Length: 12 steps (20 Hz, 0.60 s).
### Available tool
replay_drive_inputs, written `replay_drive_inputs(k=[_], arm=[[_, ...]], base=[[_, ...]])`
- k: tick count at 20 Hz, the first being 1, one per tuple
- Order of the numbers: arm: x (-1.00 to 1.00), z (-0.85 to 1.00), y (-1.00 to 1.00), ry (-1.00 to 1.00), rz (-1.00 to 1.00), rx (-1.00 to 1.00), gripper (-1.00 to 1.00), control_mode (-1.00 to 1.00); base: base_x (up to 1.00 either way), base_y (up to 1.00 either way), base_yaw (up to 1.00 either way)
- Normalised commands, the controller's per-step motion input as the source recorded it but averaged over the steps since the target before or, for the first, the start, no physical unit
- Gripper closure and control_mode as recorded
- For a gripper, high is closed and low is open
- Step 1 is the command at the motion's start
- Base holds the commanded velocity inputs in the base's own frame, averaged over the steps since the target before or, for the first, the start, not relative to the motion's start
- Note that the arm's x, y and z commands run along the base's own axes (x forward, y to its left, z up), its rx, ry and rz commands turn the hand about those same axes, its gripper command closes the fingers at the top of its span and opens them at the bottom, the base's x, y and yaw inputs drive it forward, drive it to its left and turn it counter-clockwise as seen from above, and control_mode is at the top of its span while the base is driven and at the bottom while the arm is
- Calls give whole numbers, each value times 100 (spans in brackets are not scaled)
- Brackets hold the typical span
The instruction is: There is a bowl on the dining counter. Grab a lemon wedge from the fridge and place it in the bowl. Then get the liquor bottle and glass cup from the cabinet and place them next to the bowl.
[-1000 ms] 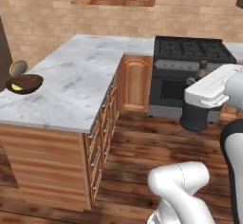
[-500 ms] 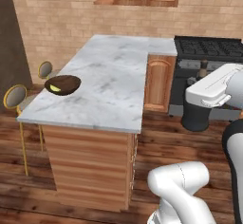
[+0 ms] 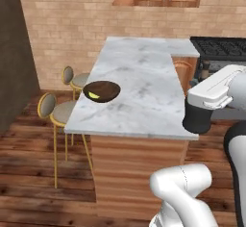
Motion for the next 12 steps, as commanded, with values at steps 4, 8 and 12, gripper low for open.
replay_drive_inputs(k=[4, 8, 12], arm=[[0, 0, 0, 0, 0, 0, 100, 100], [0, 0, 0, 0, 0, 0, 100, 100], [0, 0, 0, 0, 0, 0, 100, 100]], base=[[42, 100, -33], [41, 100, -39], [35, 98, -41]])
